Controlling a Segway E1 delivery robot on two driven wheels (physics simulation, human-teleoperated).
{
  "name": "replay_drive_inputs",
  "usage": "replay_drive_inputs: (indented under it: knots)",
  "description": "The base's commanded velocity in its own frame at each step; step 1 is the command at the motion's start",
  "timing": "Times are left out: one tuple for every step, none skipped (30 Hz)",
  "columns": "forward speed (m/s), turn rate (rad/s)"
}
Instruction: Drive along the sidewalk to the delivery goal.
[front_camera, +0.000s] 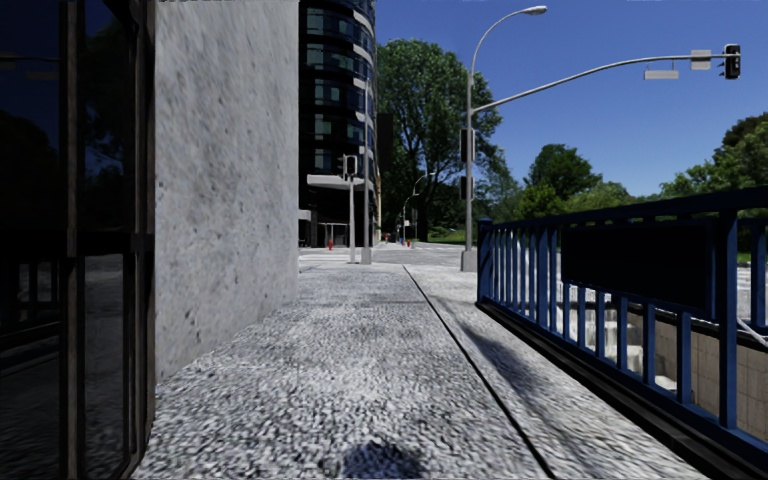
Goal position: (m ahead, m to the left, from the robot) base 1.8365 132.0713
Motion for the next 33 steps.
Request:
replay_drive_inputs:
  knots:
    - [1.6, 0.0]
    - [1.59, 0.0]
    - [1.59, 0.0]
    - [1.59, 0.0]
    - [1.59, 0.0]
    - [1.59, 0.0]
    - [1.59, 0.0]
    - [1.59, 0.0]
    - [1.59, 0.0]
    - [1.59, 0.0]
    - [1.59, 0.0]
    - [1.59, 0.0]
    - [1.59, 0.0]
    - [1.59, 0.0]
    - [1.59, 0.0]
    - [1.59, 0.0]
    - [1.59, 0.0]
    - [1.59, 0.0]
    - [1.59, 0.0]
    - [1.59, 0.0]
    - [1.59, 0.0]
    - [1.59, 0.0]
    - [1.59, 0.0]
    - [1.59, 0.0]
    - [1.59, 0.0]
    - [1.59, 0.0]
    - [1.59, 0.0]
    - [1.59, 0.0]
    - [1.59, 0.0]
    - [1.59, 0.0]
    - [1.59, 0.0]
    - [1.59, 0.0]
    - [1.59, 0.0]
